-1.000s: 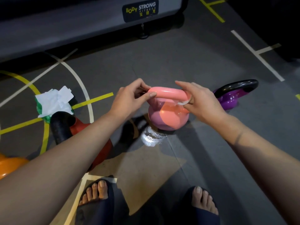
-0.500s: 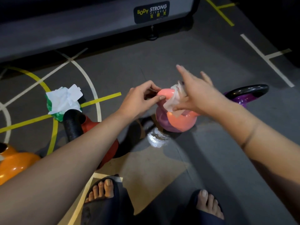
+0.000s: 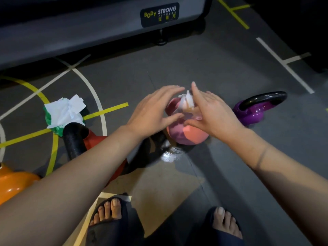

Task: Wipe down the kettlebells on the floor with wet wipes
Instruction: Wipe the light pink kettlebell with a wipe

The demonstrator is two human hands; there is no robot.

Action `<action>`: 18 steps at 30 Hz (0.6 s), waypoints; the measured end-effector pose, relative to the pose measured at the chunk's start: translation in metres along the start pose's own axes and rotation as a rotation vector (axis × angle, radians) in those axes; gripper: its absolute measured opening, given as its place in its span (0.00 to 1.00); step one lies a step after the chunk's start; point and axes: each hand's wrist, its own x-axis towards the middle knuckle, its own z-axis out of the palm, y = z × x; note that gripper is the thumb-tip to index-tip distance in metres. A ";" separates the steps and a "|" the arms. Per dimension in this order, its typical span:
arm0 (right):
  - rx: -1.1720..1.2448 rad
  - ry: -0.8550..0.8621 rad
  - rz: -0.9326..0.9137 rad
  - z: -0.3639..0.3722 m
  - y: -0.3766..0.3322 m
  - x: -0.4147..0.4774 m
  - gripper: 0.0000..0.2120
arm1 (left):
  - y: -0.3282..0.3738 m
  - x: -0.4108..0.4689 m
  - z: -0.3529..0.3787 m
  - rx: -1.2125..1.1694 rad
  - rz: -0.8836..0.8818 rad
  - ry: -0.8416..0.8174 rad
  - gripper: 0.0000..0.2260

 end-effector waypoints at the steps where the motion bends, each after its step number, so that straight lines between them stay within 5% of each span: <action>1: 0.027 -0.068 0.036 -0.008 0.006 -0.003 0.56 | 0.004 0.003 0.001 0.048 0.047 -0.009 0.29; 9: 0.075 0.024 0.208 -0.004 0.025 -0.024 0.34 | 0.022 0.047 0.021 0.372 0.146 -0.271 0.27; 13: 0.053 0.051 0.194 0.003 0.026 -0.025 0.28 | -0.004 0.034 0.016 0.306 0.197 -0.189 0.25; 18: 0.041 0.052 0.188 0.004 0.027 -0.026 0.28 | -0.024 -0.001 0.027 -0.011 -0.096 0.013 0.18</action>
